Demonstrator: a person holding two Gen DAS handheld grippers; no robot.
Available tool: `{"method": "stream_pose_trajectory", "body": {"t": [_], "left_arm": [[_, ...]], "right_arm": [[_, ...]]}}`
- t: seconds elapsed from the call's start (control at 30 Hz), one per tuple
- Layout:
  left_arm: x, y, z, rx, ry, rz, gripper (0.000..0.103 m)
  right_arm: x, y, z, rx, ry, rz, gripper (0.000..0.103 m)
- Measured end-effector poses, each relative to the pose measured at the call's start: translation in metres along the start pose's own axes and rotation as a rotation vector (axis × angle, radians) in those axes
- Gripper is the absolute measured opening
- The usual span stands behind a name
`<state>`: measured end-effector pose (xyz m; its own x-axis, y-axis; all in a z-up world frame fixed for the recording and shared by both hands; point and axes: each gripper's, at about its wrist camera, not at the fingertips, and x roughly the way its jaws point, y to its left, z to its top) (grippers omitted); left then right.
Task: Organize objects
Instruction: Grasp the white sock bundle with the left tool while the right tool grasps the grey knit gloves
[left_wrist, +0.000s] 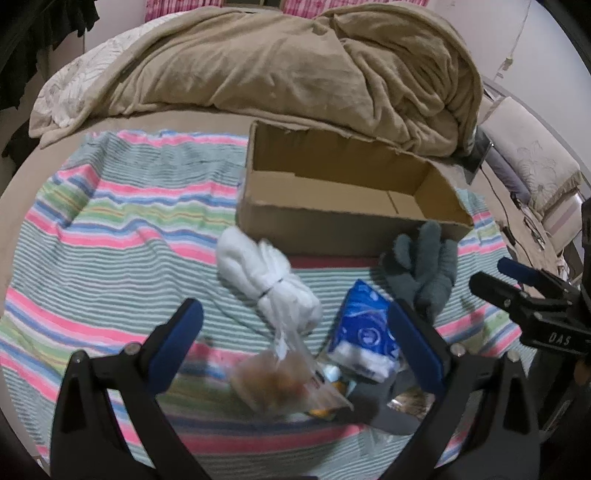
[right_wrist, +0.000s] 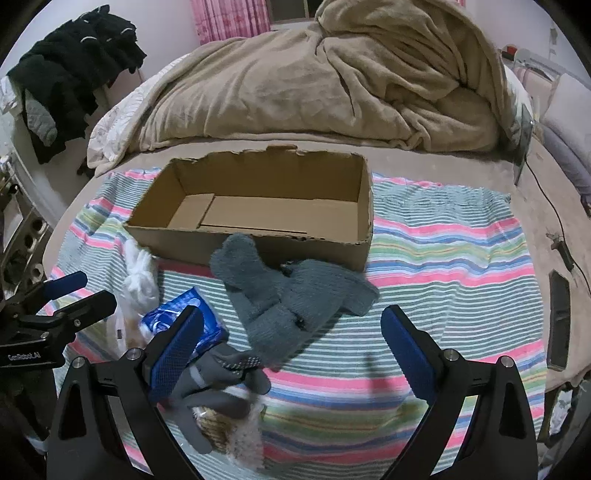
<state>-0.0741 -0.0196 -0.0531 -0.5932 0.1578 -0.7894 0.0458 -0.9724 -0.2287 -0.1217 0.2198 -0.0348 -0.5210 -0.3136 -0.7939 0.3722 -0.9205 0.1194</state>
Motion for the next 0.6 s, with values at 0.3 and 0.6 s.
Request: {"method": "stream_pose_trajectory", "body": {"t": [0.3,0.6], "left_arm": [[0.036,0.012,0.003,-0.035,0.047,0.010,0.090],[0.055,0.025,0.004,-0.065,0.071,0.005,0.080]], "right_arm": [[0.037,-0.012,0.003,0.020,0.042,-0.011,0.098],[0.063,-0.019,0.000,0.048,0.095,0.005,0.093]]}}
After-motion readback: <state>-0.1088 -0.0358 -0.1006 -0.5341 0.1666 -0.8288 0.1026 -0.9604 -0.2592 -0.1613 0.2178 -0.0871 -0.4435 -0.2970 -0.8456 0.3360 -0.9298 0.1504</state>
